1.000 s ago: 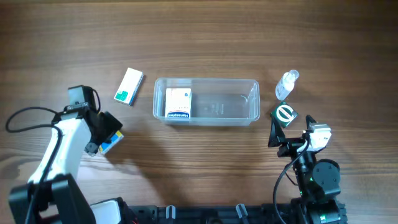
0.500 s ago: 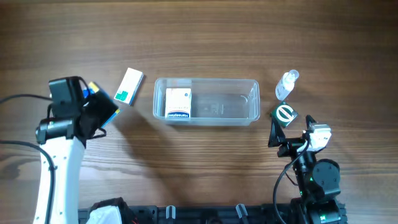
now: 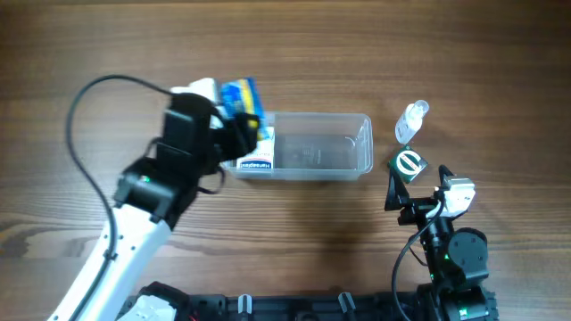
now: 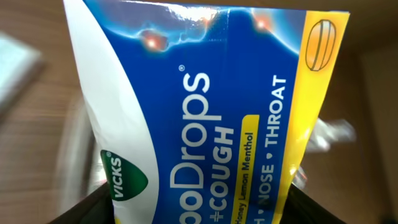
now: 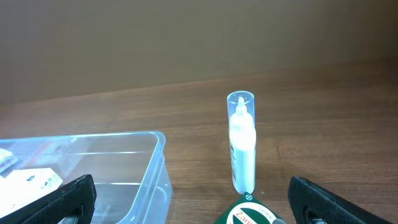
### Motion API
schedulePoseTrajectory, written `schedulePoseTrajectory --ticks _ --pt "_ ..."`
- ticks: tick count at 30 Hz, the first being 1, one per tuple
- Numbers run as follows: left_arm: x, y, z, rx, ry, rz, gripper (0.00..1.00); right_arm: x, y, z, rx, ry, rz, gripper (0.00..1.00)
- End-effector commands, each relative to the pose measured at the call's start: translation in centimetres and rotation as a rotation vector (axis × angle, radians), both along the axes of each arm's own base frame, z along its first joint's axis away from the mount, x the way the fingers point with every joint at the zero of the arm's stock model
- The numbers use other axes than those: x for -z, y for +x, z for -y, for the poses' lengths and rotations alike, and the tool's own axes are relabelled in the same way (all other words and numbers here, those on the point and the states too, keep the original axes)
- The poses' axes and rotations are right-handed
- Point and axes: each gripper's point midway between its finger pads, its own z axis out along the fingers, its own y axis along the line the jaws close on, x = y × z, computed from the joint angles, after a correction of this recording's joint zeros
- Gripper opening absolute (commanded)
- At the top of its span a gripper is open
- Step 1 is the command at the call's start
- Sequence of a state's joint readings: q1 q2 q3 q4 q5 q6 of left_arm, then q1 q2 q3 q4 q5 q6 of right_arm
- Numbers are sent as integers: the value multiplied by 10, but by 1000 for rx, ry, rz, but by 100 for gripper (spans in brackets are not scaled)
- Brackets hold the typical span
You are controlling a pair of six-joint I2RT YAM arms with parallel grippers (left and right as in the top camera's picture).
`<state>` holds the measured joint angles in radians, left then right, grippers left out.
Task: Pack container
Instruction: 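Lower the Vicks pack into the container beside the bandage box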
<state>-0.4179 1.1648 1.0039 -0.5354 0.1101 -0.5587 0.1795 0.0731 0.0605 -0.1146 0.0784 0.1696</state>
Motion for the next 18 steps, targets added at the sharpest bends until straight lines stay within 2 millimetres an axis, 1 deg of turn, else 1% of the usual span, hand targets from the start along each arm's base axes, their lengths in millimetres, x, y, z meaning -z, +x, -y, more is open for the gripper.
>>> schedulePoseTrajectory --ticks 1,4,7,10,13,15,16,18 --pt "-16 -4 42 107 -25 70 63 0 0 -1 -10 -8 4 100" --pt "-6 0 67 153 -21 78 65 0 0 -1 -10 -8 4 100" --pt "8 9 77 160 -11 65 65 0 0 -1 -10 -8 4 100" --pt "28 20 79 140 23 41 64 0 0 -1 -10 -8 4 100" --pt "44 26 75 109 68 18 63 0 0 -1 -10 -8 4 100" --pt "51 29 72 93 91 8 62 0 0 -1 -10 -8 4 100" --pt "58 30 71 87 106 -5 62 0 0 -1 -10 -8 4 100" --pt "65 30 71 88 116 -20 62 0 0 -1 -10 -8 4 100"
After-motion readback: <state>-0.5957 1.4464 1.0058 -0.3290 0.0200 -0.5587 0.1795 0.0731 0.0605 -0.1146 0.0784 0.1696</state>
